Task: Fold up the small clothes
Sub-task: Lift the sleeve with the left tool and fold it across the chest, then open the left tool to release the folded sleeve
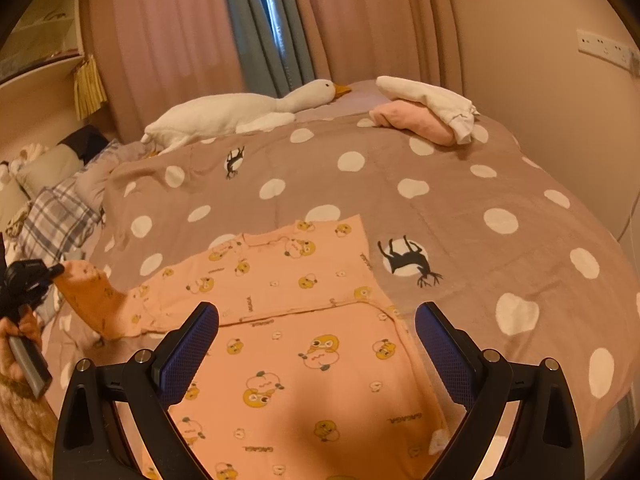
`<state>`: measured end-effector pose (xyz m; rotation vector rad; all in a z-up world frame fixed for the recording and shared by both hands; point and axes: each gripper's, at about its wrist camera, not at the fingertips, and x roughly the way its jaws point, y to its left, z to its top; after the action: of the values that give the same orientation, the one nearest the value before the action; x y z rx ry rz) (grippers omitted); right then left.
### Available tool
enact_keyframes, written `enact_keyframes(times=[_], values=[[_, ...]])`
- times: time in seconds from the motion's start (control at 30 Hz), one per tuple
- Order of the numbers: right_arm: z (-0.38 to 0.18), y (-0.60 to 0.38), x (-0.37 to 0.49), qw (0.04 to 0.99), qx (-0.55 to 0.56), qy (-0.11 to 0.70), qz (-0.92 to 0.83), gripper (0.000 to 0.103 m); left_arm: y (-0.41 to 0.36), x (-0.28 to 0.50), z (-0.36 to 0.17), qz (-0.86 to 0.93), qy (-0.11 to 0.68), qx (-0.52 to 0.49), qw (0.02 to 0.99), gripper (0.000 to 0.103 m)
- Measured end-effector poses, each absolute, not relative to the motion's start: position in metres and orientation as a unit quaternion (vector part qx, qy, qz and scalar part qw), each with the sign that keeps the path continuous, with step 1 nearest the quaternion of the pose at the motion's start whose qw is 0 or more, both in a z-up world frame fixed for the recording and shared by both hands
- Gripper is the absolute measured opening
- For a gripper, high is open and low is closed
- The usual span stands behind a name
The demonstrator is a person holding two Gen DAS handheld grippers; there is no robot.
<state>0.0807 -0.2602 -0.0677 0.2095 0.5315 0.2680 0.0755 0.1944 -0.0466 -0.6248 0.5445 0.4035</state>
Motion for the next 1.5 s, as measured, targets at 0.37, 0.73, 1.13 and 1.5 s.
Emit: enact_keyframes(times=[0.37, 0.73, 1.13, 1.5], values=[[-0.069, -0.269, 0.081, 0.95, 0.114, 0.262, 0.127, 0.098, 0.11, 0.118, -0.075, 0.108, 0.335, -0.223, 0.909, 0.005], [-0.075, -0.277, 0.083, 0.947, 0.12, 0.271, 0.122, 0.098, 0.06, 0.142, -0.136, 0.066, 0.422, -0.183, 0.886, 0.006], [-0.082, -0.28, 0.087, 0.945, 0.125, 0.279, 0.119, 0.098, 0.052, 0.148, -0.179, 0.042, 0.479, -0.185, 0.857, 0.008], [-0.089, -0.266, 0.099, 0.935, 0.12, 0.302, 0.143, 0.098, 0.059, 0.121, -0.149, 0.003, 0.457, -0.221, 0.862, 0.063]])
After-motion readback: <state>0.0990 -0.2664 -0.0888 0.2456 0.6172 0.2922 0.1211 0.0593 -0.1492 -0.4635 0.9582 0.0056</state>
